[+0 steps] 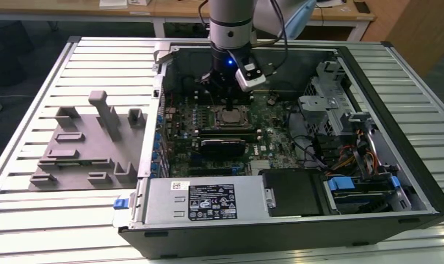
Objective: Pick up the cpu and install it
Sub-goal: 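Close the cpu cover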
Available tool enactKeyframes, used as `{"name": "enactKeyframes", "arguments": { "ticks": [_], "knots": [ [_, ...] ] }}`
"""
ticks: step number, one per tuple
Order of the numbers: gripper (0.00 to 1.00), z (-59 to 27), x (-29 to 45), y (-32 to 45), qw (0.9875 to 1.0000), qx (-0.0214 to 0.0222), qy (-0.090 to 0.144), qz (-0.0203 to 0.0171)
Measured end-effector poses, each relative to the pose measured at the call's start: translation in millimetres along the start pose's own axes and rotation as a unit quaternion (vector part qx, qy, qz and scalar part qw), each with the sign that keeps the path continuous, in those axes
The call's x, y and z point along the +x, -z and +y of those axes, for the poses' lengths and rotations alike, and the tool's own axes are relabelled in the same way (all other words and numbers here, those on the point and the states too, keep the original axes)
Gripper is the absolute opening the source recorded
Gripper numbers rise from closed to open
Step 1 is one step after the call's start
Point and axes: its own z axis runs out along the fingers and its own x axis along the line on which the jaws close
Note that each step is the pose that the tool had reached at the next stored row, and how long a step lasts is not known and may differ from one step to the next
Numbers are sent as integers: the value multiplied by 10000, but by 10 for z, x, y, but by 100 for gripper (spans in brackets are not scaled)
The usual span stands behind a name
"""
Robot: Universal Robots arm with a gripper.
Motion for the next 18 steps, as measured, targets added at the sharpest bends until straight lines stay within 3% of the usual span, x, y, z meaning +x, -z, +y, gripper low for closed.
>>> {"name": "enactKeyframes", "arguments": {
  "ticks": [6, 10, 18],
  "knots": [
    [11, 9, -85, -6, 10000, 0, 0, 0],
    [11, 10, -96, 5, 10000, 0, -1, 0],
    [11, 6, -105, 129, 10000, 0, 0, 0]
  ]
}}
